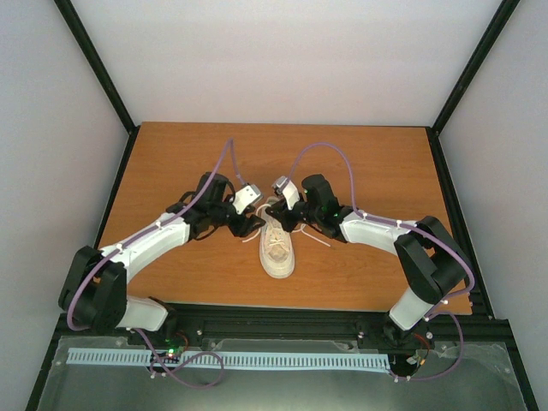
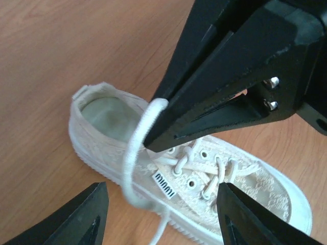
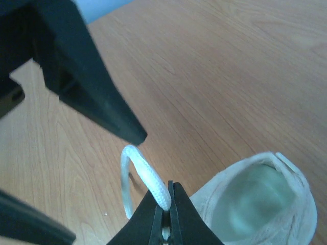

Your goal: Tie the shoes

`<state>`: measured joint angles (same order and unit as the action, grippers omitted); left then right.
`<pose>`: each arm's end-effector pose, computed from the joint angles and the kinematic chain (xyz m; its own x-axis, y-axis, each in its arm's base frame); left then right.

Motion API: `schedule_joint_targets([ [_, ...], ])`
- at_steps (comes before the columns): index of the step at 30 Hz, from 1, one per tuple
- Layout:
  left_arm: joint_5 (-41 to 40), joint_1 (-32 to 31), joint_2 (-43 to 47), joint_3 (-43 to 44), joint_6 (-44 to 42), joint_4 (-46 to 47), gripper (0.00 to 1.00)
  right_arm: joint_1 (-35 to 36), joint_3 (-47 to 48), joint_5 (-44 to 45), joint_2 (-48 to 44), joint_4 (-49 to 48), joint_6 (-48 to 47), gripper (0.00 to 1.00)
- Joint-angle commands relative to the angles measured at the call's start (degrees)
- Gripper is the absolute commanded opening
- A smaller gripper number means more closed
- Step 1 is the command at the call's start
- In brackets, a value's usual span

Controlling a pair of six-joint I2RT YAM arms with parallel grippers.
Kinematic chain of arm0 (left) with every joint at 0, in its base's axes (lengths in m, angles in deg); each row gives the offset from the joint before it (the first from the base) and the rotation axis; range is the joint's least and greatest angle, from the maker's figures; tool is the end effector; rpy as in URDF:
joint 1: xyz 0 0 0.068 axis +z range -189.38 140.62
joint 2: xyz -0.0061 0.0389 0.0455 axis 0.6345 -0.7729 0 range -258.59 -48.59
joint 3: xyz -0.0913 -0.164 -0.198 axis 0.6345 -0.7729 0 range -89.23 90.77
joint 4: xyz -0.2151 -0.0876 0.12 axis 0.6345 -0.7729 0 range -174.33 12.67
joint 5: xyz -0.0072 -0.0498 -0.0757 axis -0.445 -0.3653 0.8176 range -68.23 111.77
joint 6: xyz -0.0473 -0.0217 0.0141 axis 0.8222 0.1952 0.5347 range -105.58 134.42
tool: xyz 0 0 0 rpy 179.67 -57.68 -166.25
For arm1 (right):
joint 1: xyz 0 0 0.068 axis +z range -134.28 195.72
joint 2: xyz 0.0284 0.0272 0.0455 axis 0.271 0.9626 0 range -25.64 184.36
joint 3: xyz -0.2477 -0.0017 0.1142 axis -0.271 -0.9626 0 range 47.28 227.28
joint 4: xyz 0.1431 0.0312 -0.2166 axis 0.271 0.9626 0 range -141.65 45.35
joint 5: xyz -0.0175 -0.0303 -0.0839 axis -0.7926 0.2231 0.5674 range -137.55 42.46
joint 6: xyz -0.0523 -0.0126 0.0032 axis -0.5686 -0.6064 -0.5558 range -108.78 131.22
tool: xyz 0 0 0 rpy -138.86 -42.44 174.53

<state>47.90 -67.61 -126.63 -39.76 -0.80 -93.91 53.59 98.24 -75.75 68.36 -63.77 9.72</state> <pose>0.2427 -0.1480 0.2322 -0.4194 0.4927 -0.7625 0.8379 0.5334 -0.1162 0.2650 0.2274 0.1993 -0.3829 -0.3271 -0.8639 -0.8714 0.4385 0.2202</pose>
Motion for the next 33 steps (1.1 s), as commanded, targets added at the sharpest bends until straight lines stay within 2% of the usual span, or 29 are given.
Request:
schedule_joint_targets([
  [1,-2.18,-2.87,-1.04,-2.00,10.84,12.67,0.59,0.09,1.23,3.89,-1.28,1.09,10.14,0.03],
  [7,-6.52,-6.09,-2.04,-9.22,9.32,27.24,0.56,0.09,3.04,7.48,-0.93,4.37,14.76,0.03],
  [14,-11.43,-6.81,-6.08,-8.95,10.66,29.41,0.53,0.18,3.14,6.78,-1.06,4.14,18.29,0.03],
  [16,-11.67,-6.92,-6.99,-8.42,11.06,30.21,0.47,0.19,3.39,6.69,-0.95,4.12,18.73,0.03],
  [19,-10.63,-6.88,-8.53,-6.64,11.19,29.18,0.26,0.28,3.55,6.93,-1.00,4.14,19.13,0.03],
  [20,-9.92,-6.96,-8.97,-6.26,11.23,28.87,0.24,0.28,3.53,6.99,-1.01,4.17,19.30,0.03],
  [25,-7.87,-7.01,-9.41,-7.48,11.44,31.06,0.34,0.28,3.76,7.30,-1.18,4.20,20.45,0.03],
  [28,-8.00,-7.10,-9.53,-7.30,11.39,31.52,0.32,0.28,3.56,7.39,-1.31,3.85,20.90,0.03],
  [30,-8.07,-7.10,-10.09,-6.70,11.61,31.76,0.25,0.28,3.53,7.06,-1.19,3.56,21.13,0.03],
  [31,-7.89,-7.10,-10.99,-6.11,12.02,31.83,0.12,0.28,3.70,6.73,-1.25,3.76,21.29,0.03],
  [33,-7.12,-7.10,-11.55,-6.09,12.06,31.78,0.03,0.28,3.71,7.09,-1.57,4.14,21.28,0.03],
])
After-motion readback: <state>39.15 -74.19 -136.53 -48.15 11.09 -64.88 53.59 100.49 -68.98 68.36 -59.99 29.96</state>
